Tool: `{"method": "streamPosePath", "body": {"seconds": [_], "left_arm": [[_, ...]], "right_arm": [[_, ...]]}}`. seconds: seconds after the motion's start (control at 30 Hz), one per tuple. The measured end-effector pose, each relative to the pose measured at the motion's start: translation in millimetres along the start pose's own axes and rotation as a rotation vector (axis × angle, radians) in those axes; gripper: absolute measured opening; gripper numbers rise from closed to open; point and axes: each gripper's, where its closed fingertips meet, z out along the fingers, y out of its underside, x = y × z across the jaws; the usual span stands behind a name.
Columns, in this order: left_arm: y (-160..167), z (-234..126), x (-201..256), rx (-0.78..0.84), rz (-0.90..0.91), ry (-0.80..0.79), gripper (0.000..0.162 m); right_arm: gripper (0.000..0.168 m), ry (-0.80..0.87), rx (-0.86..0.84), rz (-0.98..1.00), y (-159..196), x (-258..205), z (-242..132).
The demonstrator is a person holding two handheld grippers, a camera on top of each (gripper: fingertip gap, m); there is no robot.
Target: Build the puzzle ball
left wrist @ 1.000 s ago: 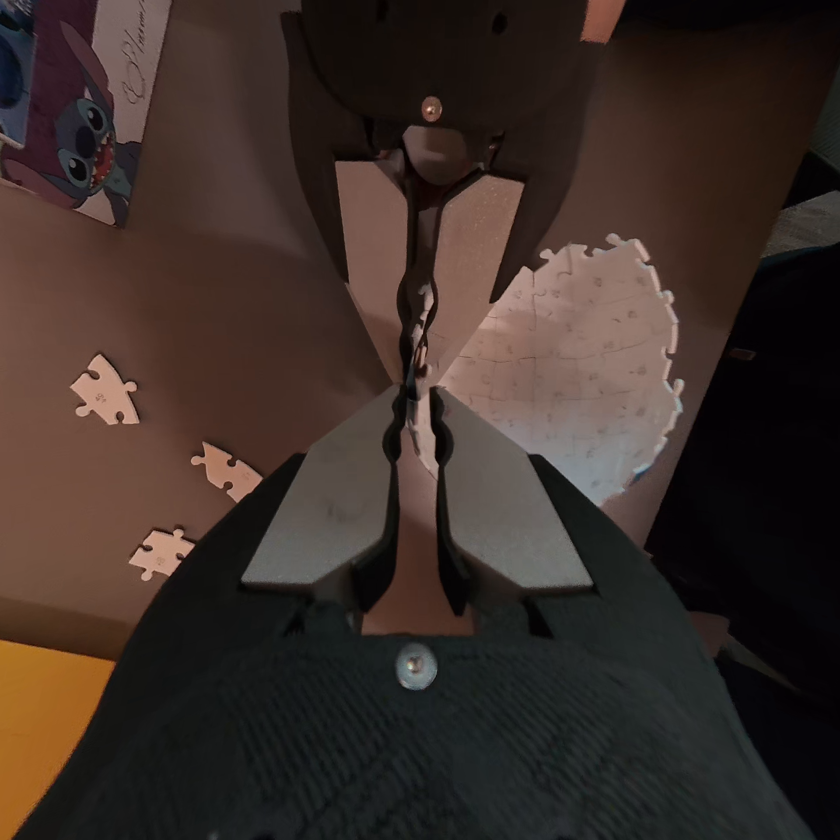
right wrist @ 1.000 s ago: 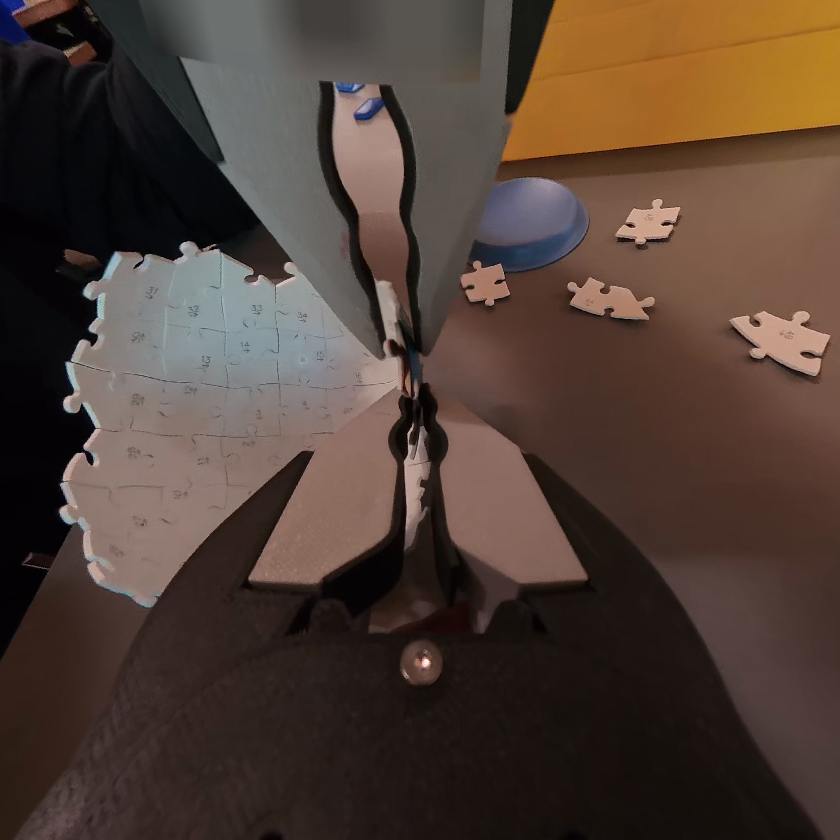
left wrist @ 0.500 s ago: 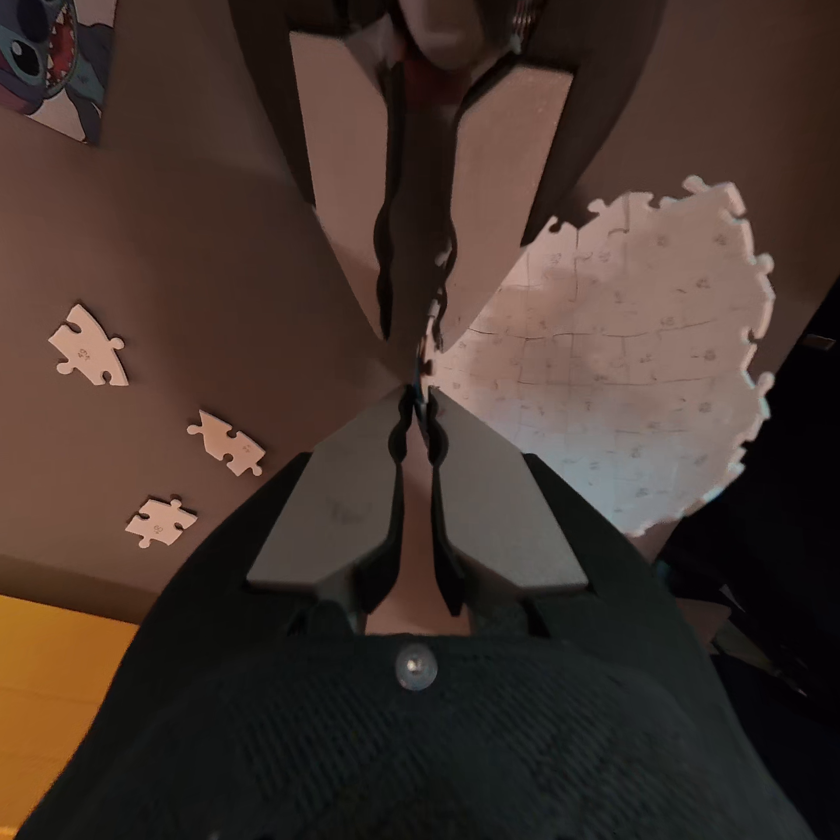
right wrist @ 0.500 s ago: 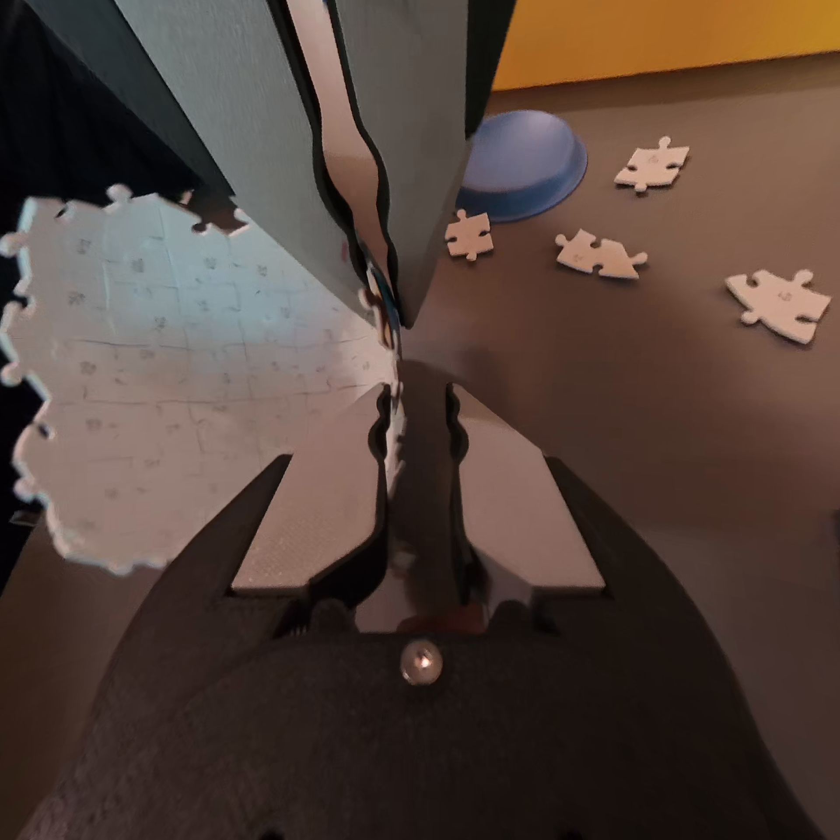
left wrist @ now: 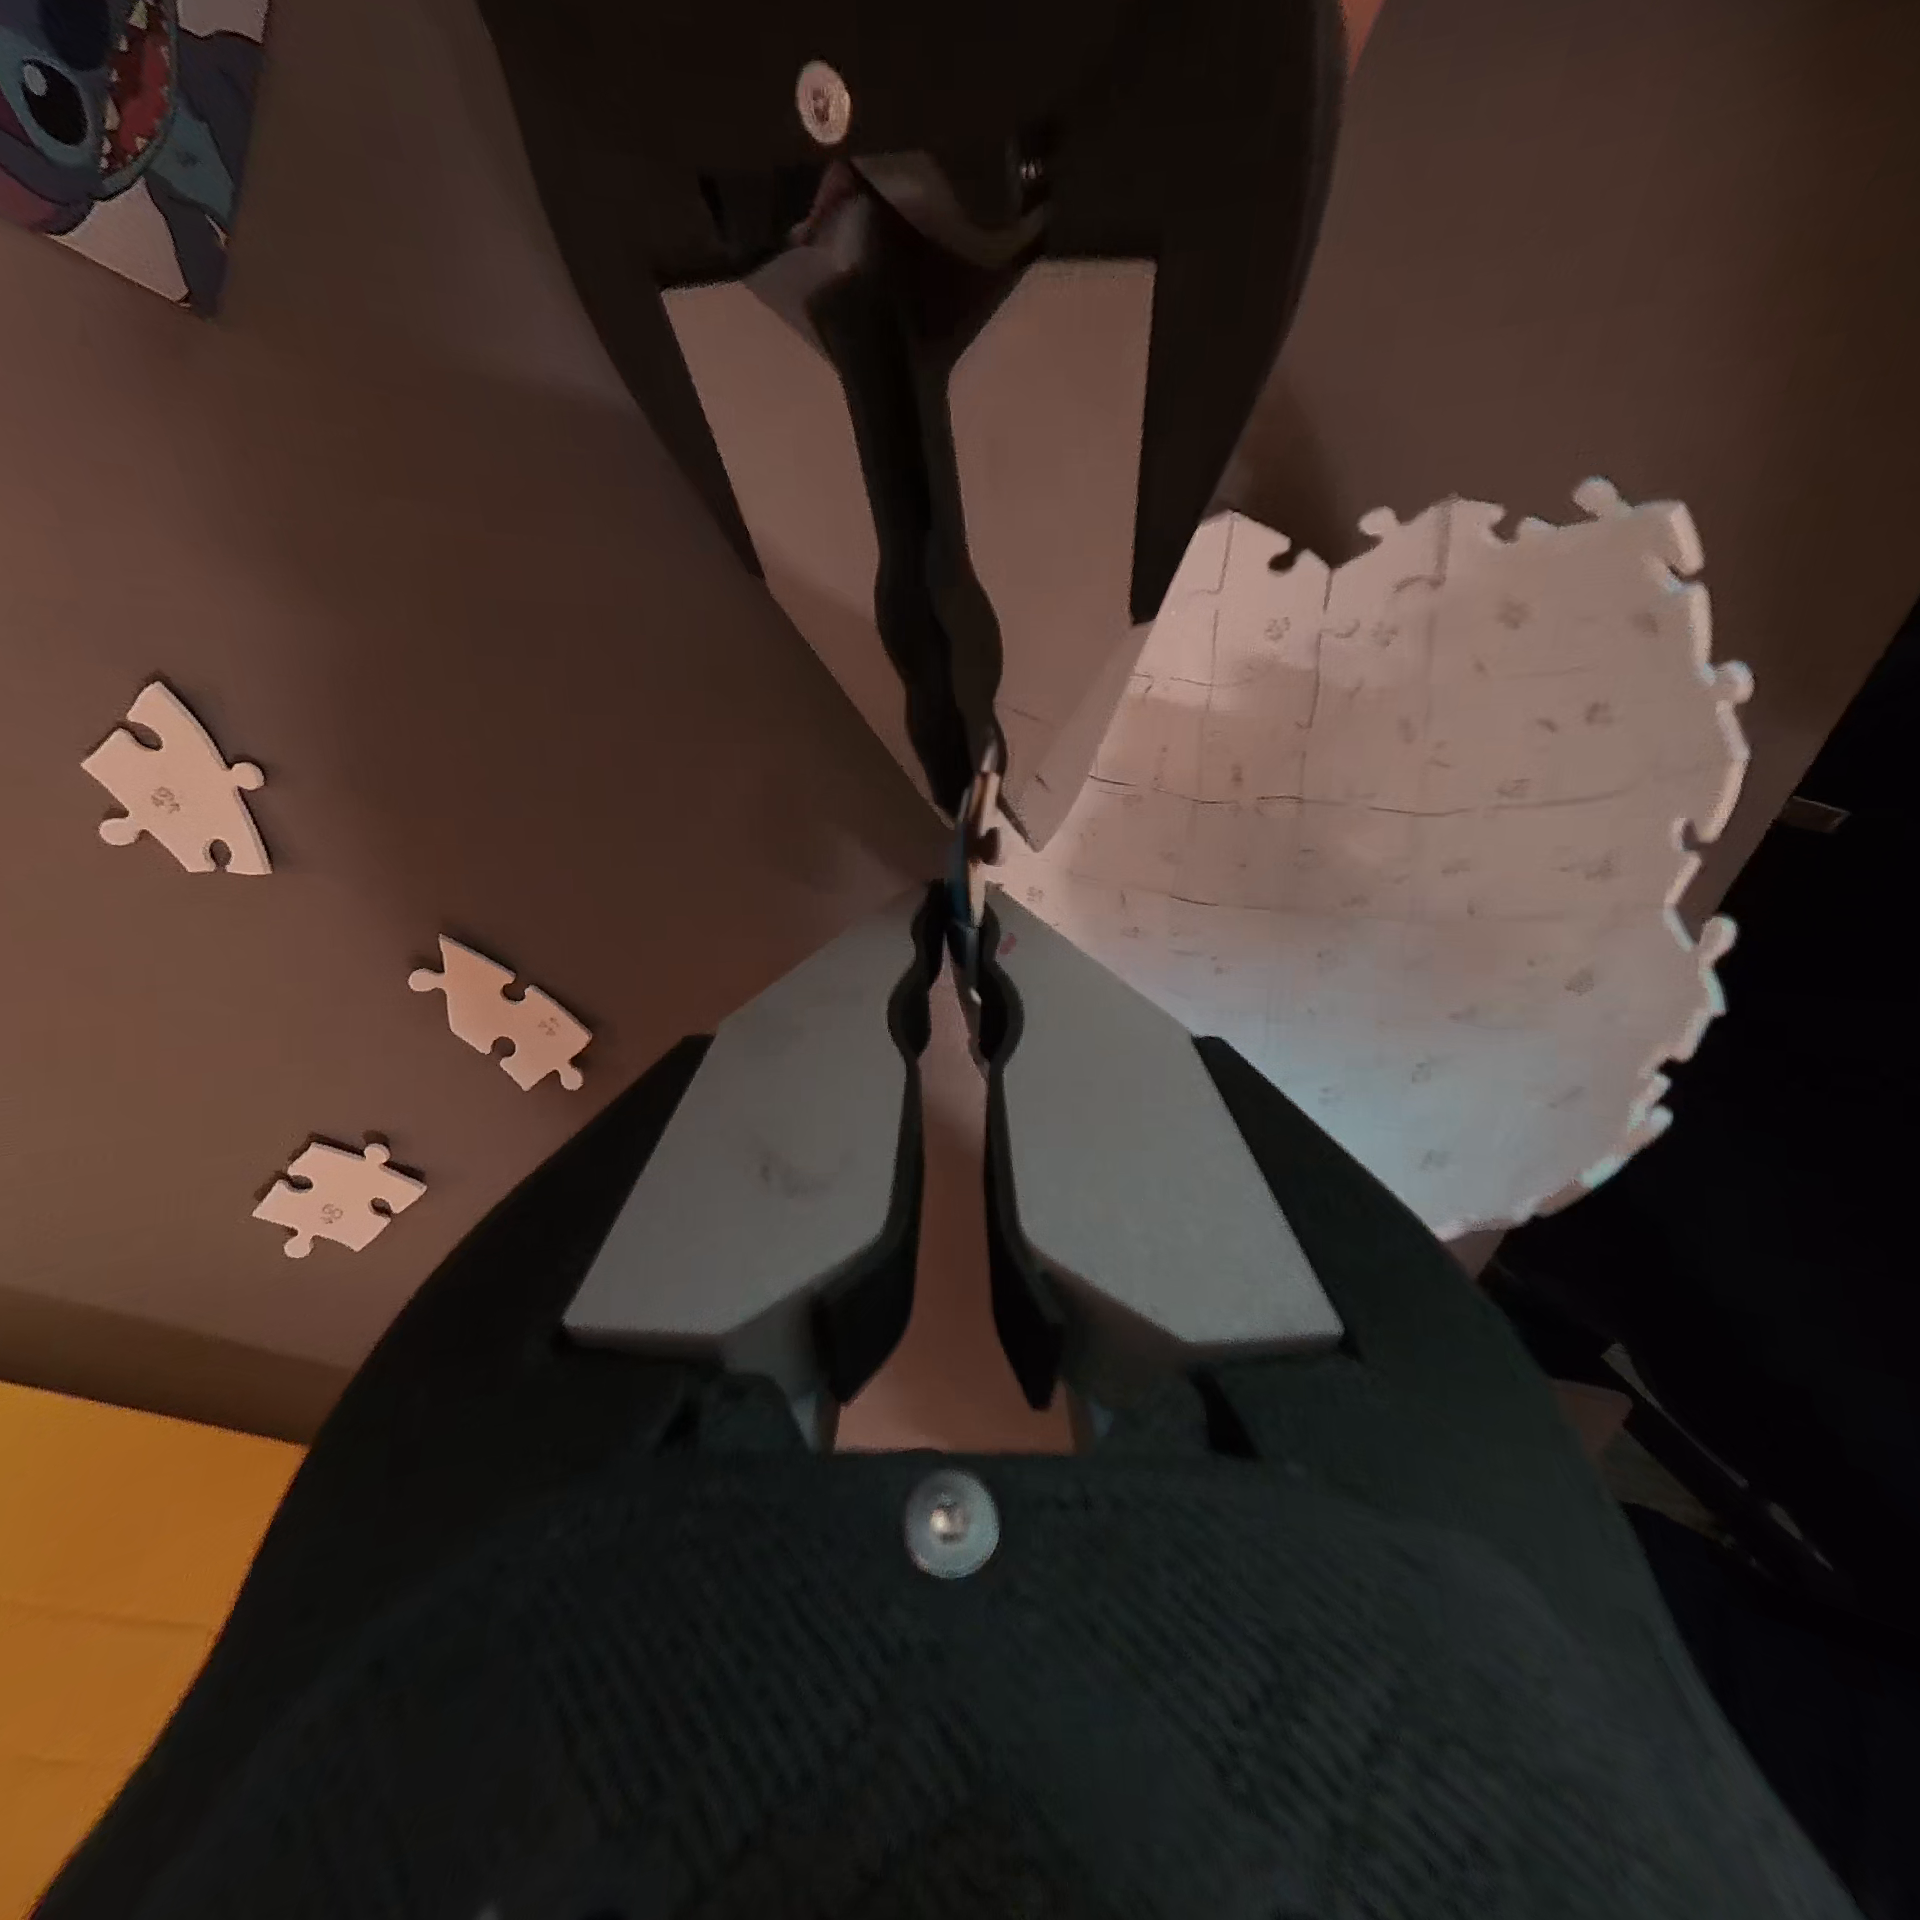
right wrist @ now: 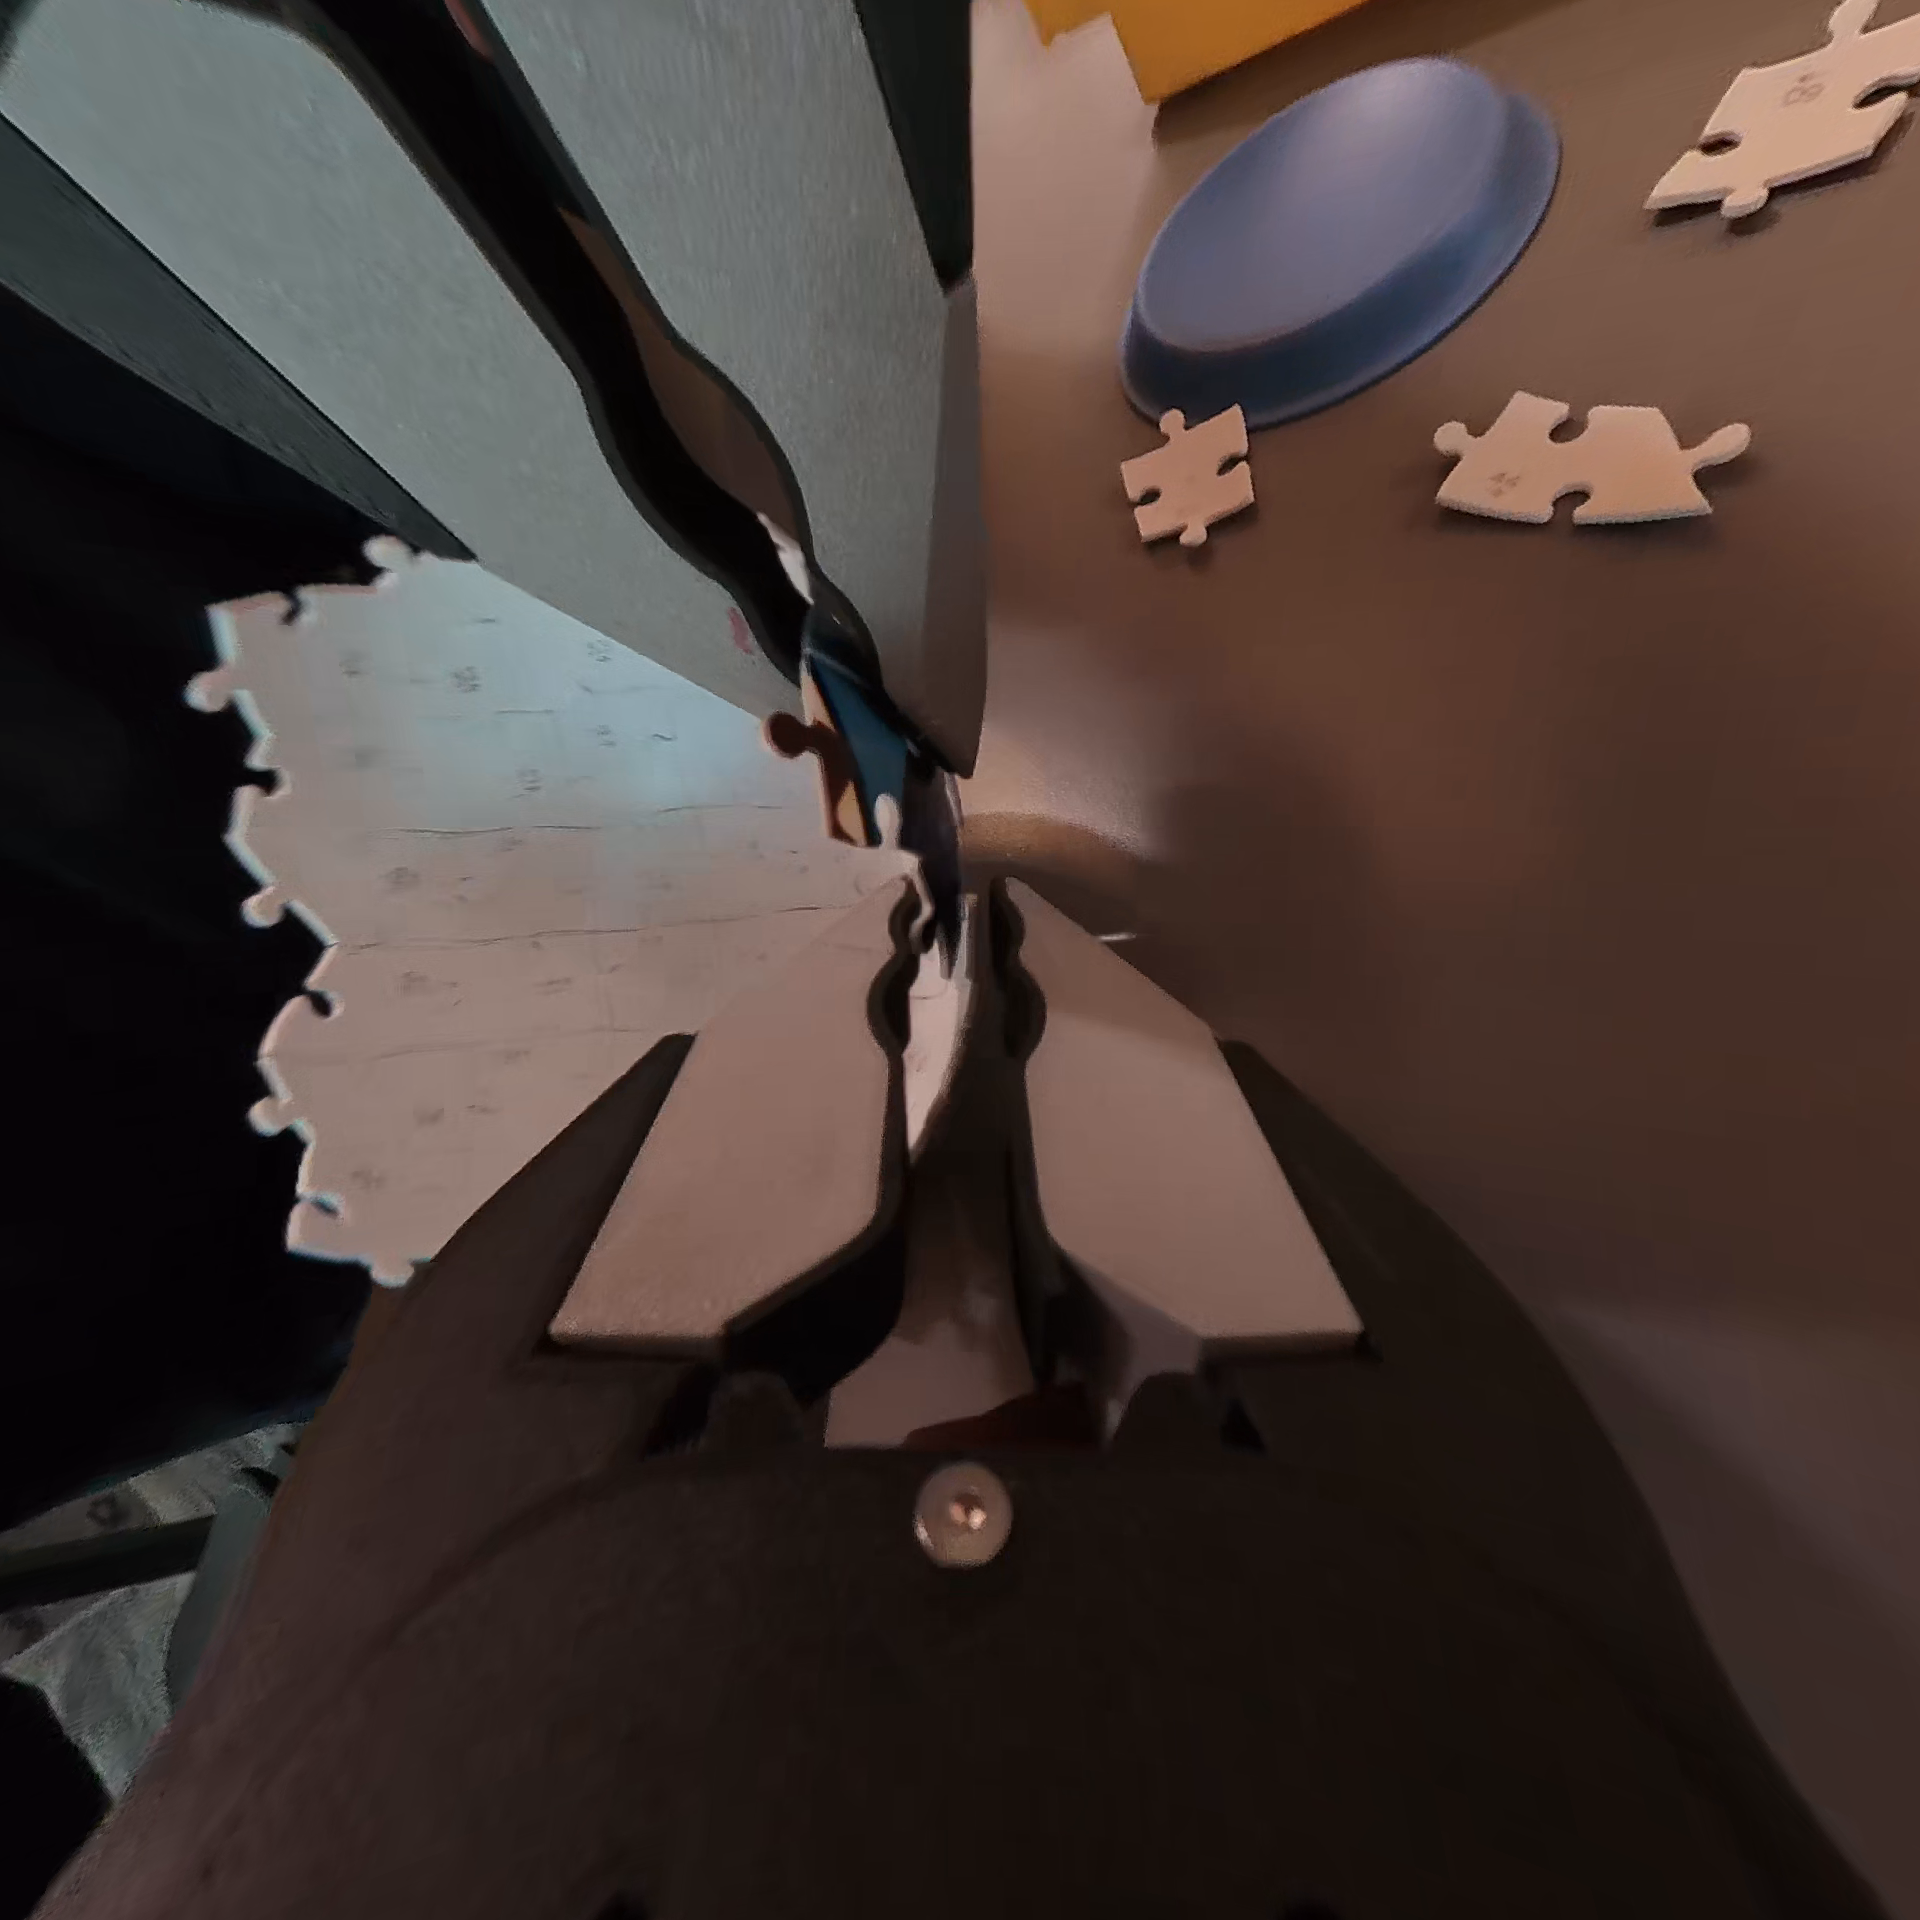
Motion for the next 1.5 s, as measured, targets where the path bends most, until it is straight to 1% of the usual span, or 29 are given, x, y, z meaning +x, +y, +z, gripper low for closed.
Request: {"method": "streamPosePath", "body": {"seconds": [0.03, 0.13, 0.37, 0.53, 0.6, 0.67, 0.73, 0.77, 0.87, 1.0, 1.1, 1.23, 1.33, 1.5], "left_arm": [[-0.2, 0.2, -0.1, -0.001, 0.001, 0.0, 0.001], [0.4, 1.0, -1.2, -0.006, -0.002, -0.003, 0.001], [2.3, 3.3, 1.2, -0.014, -0.003, 0.008, 0.002], [-0.4, 2.8, -0.7, 0.011, -0.005, -0.004, 0.001], [0.0, 2.2, 4.0, 0.016, -0.007, 0.025, 0.003], [0.5, 3.4, 3.3, 0.009, -0.002, 0.007, 0.003], [0.9, 4.2, 3.5, -0.003, 0.002, -0.006, 0.003], [-0.2, 4.1, 4.7, 0.0, 0.005, -0.006, 0.003], [-0.2, 3.6, 5.4, -0.001, 0.008, -0.012, 0.003], [0.6, 3.9, 5.4, 0.0, 0.004, -0.004, 0.003], [1.4, 5.0, 4.6, -0.005, 0.001, -0.001, 0.003], [1.9, 6.1, 3.7, -0.007, -0.005, -0.002, 0.003], [2.5, 8.2, 2.3, -0.017, -0.01, -0.009, 0.004], [0.9, 5.7, 7.1, 0.004, -0.006, 0.005, 0.009]], "right_arm": [[0.01, -0.005, 0.002, 0.003, -0.1, -0.4, -1.2], [0.002, 0.038, -0.005, -0.027, 0.7, 3.1, -0.5], [0.0, 0.043, -0.015, -0.011, 1.3, 0.4, 1.7], [0.0, 0.133, -0.023, -0.037, -0.9, 2.6, -2.3], [0.0, 0.135, -0.023, -0.031, -1.8, 0.5, -2.9], [0.0, 0.124, -0.018, -0.01, -1.5, 1.0, -2.1], [0.018, 0.09, -0.03, 0.037, 2.9, 1.6, -0.3], [0.023, 0.067, -0.039, 0.061, 5.7, 1.3, 0.4], [0.022, 0.035, -0.057, 0.11, 12.2, 2.4, -2.3], [0.023, 0.033, -0.065, 0.147, 12.7, 0.0, -14.0], [0.024, 0.116, -0.087, 0.137, 14.2, 3.0, -29.0], [0.026, 0.155, -0.103, 0.141, 24.5, -8.8, -40.7], [0.026, 0.182, -0.056, 0.151, 31.6, -17.1, -48.1], [0.028, 0.278, 0.076, 0.129, 30.0, -27.3, -73.1]]}}
